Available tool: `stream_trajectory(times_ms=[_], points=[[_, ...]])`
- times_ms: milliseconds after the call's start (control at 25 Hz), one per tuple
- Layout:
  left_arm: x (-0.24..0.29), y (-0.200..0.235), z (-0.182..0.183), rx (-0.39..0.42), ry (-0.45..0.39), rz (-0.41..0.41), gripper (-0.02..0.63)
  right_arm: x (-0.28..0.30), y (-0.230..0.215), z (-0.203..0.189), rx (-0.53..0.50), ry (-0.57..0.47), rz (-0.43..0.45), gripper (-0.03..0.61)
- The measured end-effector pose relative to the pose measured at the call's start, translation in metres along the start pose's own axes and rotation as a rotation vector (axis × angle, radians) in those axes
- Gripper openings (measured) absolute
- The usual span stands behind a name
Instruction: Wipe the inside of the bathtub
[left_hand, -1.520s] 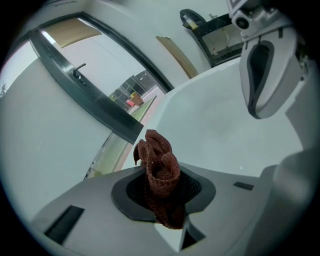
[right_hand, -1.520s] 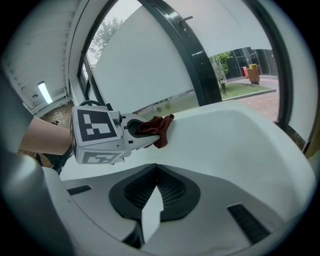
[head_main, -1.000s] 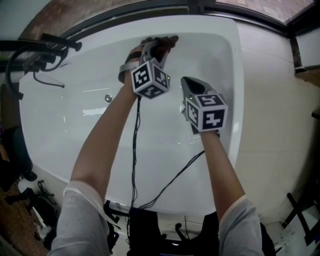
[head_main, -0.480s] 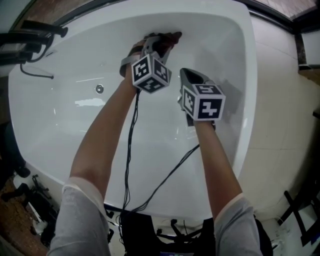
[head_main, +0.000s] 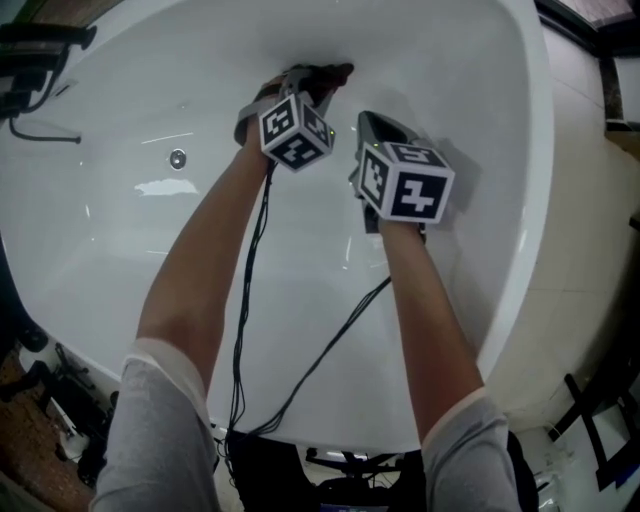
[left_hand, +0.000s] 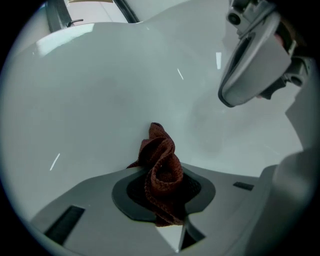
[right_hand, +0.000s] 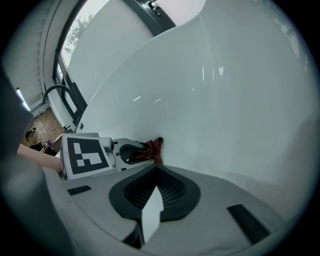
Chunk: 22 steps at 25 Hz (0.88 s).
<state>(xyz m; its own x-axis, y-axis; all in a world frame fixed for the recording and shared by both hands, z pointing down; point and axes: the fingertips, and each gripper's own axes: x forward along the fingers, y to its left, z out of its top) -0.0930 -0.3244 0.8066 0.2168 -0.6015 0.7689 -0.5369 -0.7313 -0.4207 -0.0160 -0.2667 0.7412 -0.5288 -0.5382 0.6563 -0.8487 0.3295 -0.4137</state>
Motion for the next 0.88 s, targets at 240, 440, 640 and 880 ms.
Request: stream_trajectory(times_ms=[240,440,640,880], points=[[0.029,-0.027,-0.029,-0.021,0.032,-0.050,0.092,0.022,-0.010,-0.025,0.031,0.012,-0.015,0.011],[0.052,-0.047,-0.051,-0.047,0.068,-0.100,0.092,0.038,-0.018,-0.031,0.036,0.025,-0.060,0.011],[0.073,-0.066,-0.080,-0.079,0.119,-0.146,0.092,0.048,-0.019,-0.035,0.053,0.044,-0.076,0.011],[0.095,-0.084,-0.112,-0.143,0.206,-0.201,0.092,0.056,-0.017,-0.036,0.060,0.058,-0.063,0.011]])
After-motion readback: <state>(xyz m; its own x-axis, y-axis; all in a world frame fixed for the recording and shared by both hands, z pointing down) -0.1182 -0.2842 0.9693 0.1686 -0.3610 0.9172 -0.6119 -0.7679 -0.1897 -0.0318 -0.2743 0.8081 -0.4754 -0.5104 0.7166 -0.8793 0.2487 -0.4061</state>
